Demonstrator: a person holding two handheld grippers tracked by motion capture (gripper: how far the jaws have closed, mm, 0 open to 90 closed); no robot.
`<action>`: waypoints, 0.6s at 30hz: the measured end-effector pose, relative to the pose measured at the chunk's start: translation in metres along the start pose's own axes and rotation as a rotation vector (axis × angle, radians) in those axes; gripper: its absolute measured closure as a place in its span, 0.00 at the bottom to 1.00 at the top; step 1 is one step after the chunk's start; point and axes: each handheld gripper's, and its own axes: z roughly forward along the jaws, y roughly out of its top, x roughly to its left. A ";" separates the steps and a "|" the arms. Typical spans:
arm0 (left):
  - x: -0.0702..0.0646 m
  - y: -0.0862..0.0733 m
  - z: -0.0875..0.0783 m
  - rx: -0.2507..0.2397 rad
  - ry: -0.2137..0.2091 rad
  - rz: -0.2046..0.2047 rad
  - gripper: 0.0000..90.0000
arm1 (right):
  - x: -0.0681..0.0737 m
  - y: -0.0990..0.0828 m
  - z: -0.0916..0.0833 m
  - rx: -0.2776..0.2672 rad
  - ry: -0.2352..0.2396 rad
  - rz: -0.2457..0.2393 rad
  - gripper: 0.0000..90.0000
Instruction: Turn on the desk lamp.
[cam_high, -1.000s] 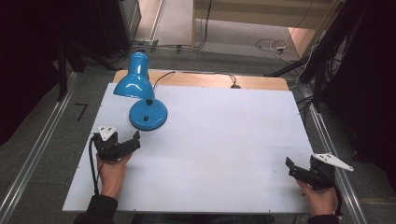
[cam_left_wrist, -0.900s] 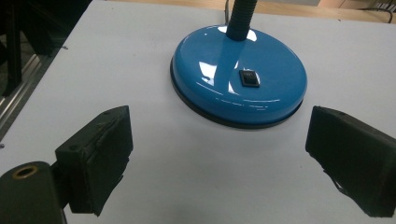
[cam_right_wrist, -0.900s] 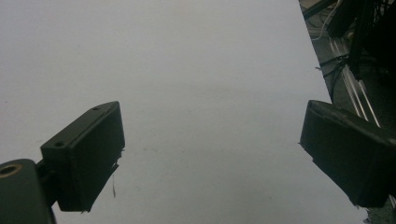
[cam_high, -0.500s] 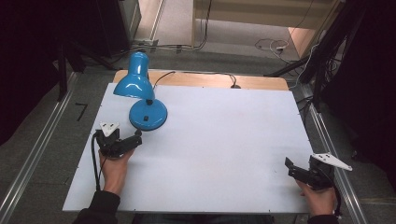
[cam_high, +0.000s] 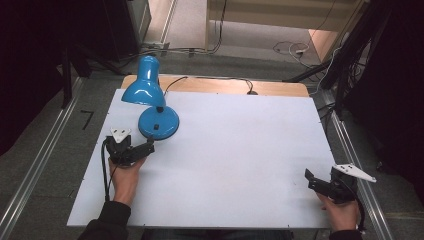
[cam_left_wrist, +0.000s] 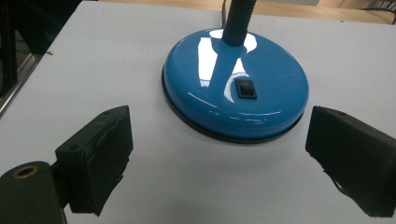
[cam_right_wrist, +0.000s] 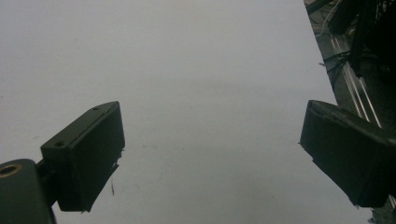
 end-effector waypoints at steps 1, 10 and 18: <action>0.000 0.000 0.000 0.000 -0.001 0.001 0.09 | 0.000 0.000 0.000 0.000 0.000 0.000 0.06; -0.002 0.002 0.004 0.003 0.007 0.011 0.09 | 0.001 0.000 0.001 0.006 0.001 0.000 0.06; -0.003 0.004 0.008 0.001 0.007 0.004 0.09 | 0.001 0.000 0.001 0.008 -0.001 -0.001 0.06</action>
